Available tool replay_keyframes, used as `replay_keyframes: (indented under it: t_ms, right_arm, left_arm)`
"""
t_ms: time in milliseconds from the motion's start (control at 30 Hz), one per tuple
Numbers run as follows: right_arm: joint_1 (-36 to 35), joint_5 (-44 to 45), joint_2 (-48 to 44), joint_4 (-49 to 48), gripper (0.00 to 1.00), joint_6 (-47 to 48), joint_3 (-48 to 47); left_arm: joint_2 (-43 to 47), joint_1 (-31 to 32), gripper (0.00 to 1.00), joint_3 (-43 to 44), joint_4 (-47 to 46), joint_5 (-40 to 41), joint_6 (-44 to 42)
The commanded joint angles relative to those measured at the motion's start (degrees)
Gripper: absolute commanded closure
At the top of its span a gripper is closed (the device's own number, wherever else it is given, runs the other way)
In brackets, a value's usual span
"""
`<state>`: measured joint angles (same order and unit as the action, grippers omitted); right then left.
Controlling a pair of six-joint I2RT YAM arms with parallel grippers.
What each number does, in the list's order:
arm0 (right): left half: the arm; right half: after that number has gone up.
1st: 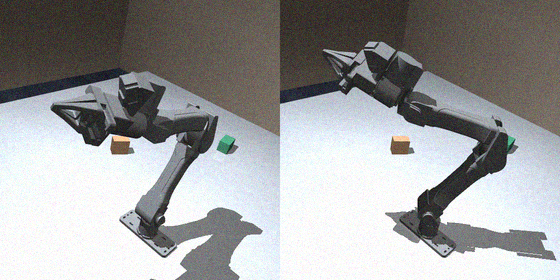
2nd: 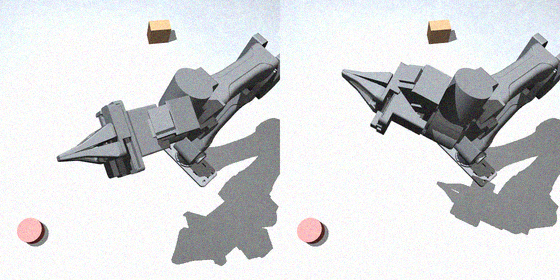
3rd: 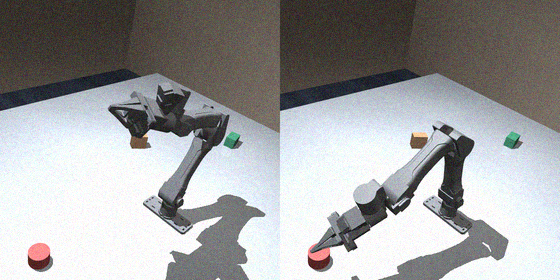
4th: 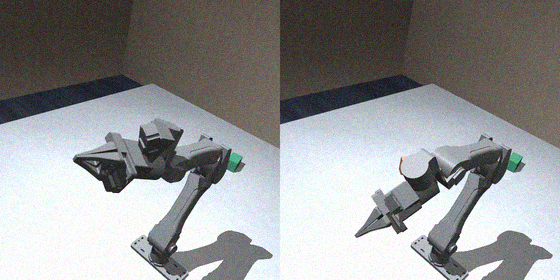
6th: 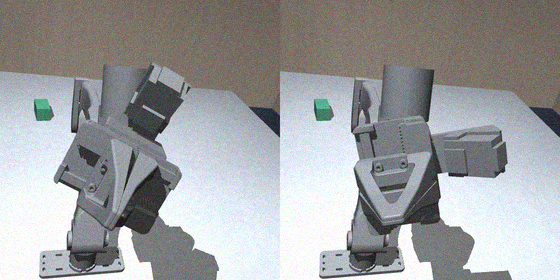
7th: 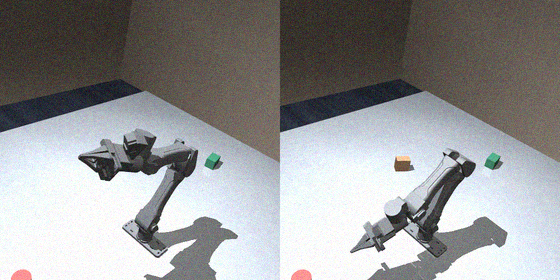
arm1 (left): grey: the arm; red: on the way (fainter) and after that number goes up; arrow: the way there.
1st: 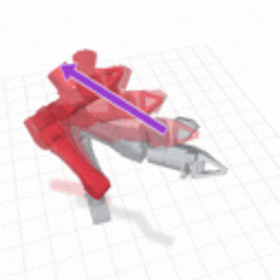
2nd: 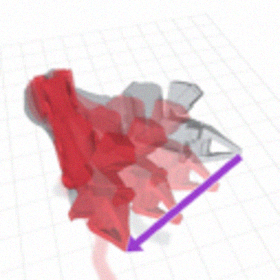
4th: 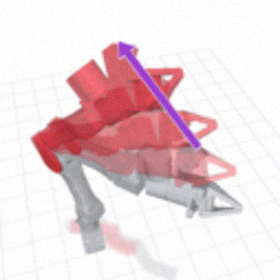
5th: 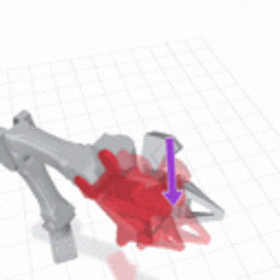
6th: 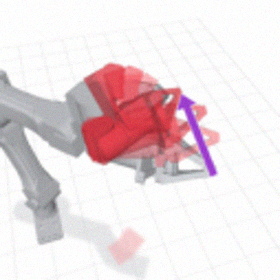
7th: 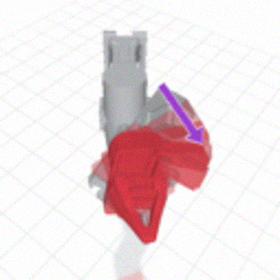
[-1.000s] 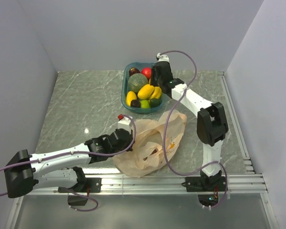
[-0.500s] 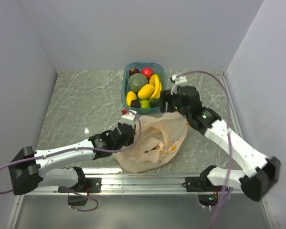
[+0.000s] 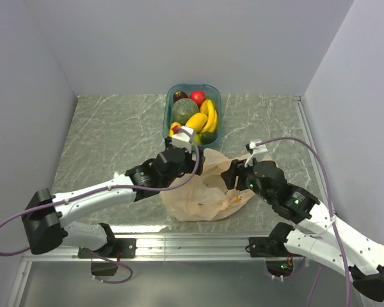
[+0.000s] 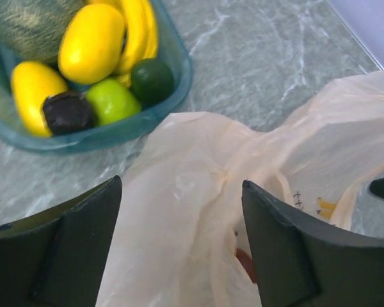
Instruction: Untie the knot of the plastic bag and take out the fruit
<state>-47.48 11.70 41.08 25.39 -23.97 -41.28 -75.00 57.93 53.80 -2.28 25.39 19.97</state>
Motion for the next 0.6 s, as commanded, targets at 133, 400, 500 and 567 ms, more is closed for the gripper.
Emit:
replay_keyframes:
  t_ms: [133,400,500,567]
  right_arm:
    - [-0.42,6.23,-0.31,-0.78,0.39,-4.68,0.50]
    - [-1.12,-1.58,7.43,-7.26,0.42,-6.09,2.87]
    - [-2.17,-8.52,10.59,-11.04,0.43,-6.53,3.57]
    - [-3.40,-10.99,12.43,-12.99,0.43,-7.14,3.83]
  left_arm:
    - [9.87,4.64,0.09,4.47,28.54,9.42,26.75]
    - [8.56,12.28,0.06,7.11,37.79,3.00,39.00]
    - [5.32,12.64,0.06,6.32,36.92,1.69,41.03]
    - [3.82,12.64,0.07,4.66,35.60,2.12,42.43]
